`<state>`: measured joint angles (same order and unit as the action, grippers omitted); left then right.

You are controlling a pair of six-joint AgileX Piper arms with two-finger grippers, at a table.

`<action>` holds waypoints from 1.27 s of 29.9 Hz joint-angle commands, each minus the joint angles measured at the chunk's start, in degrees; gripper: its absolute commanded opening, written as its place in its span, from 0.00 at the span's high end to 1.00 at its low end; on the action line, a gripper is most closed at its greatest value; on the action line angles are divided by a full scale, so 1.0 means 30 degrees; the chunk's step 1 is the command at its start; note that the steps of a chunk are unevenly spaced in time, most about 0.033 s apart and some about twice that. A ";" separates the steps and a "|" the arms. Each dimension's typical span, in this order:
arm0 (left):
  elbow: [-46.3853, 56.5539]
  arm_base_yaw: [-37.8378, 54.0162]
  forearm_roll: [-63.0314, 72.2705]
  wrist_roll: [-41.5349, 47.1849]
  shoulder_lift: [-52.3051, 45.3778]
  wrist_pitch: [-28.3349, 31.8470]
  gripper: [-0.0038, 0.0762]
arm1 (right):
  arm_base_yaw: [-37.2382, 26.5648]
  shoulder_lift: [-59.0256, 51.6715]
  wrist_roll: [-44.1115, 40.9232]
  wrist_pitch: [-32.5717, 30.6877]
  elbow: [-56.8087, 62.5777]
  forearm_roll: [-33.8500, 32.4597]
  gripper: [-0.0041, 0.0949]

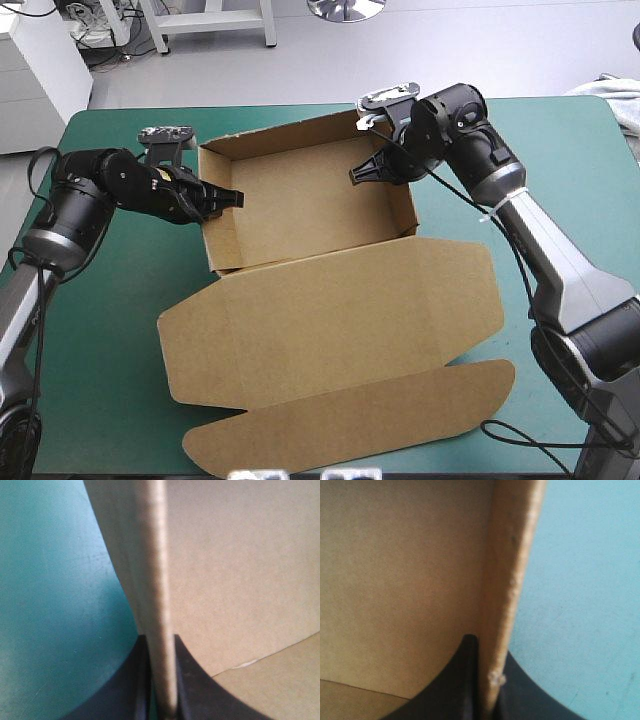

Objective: Fold the box

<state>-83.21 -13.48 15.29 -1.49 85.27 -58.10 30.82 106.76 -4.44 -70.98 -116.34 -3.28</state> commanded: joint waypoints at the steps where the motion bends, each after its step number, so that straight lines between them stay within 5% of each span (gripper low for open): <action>1: -0.0720 -0.1015 0.2192 -0.0590 -0.0326 0.1697 0.97 | 0.0206 -0.1031 0.0103 -0.0289 -0.0188 0.1093 0.97; 15: -0.0720 -0.1252 0.0420 0.0698 0.2112 -0.0381 0.97 | -0.0303 -0.1408 -0.0956 0.0557 0.6062 0.2740 0.97; 38: -0.0720 -0.3661 -0.2061 0.1803 0.4978 -0.0229 0.96 | -0.0303 -0.0397 -0.0529 0.2903 0.7476 0.4885 0.97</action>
<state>-84.14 -22.55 3.28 5.88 101.94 -62.86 28.90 107.51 -10.33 -66.29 -92.73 4.68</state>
